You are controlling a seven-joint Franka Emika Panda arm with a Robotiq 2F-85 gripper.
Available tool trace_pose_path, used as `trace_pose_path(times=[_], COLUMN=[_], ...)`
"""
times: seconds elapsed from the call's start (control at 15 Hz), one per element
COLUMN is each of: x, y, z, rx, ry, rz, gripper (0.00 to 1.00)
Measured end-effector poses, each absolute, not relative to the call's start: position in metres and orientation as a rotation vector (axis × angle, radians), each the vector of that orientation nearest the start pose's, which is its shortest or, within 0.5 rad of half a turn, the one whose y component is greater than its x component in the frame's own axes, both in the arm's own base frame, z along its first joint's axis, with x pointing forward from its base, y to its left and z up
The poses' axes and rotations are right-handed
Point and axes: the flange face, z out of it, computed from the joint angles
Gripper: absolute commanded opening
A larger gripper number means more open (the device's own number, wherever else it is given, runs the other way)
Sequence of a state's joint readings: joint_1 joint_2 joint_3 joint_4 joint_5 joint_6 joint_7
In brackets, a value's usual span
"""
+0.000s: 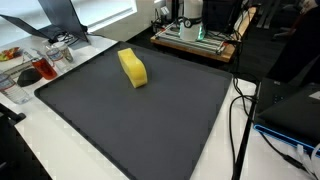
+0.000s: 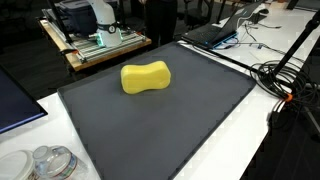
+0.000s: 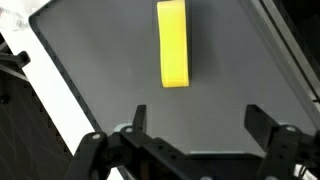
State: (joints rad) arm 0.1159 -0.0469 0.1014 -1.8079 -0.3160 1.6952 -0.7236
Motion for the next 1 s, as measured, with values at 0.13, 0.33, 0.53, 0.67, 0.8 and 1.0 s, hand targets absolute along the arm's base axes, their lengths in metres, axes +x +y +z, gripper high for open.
trace_pose_path(times=[0.13, 0.33, 0.53, 0.67, 0.8, 1.0], x=[0.541, 0.549, 0.555, 0.558, 0.560, 0.557], y=[0.098, 0.121, 0.152, 0.174, 0.197, 0.226], z=[0.536, 0.504, 0.472, 0.458, 0.449, 0.433], rx=[-3.036, -3.040, -3.027, -3.037, -3.073, -3.123], ry=[-1.570, -1.535, -1.534, -1.553, -1.616, -1.711], rz=[0.267, 0.317, 0.353, 0.363, 0.329, 0.317], gripper=[1.00, 1.00, 1.00, 1.00, 1.00, 1.00])
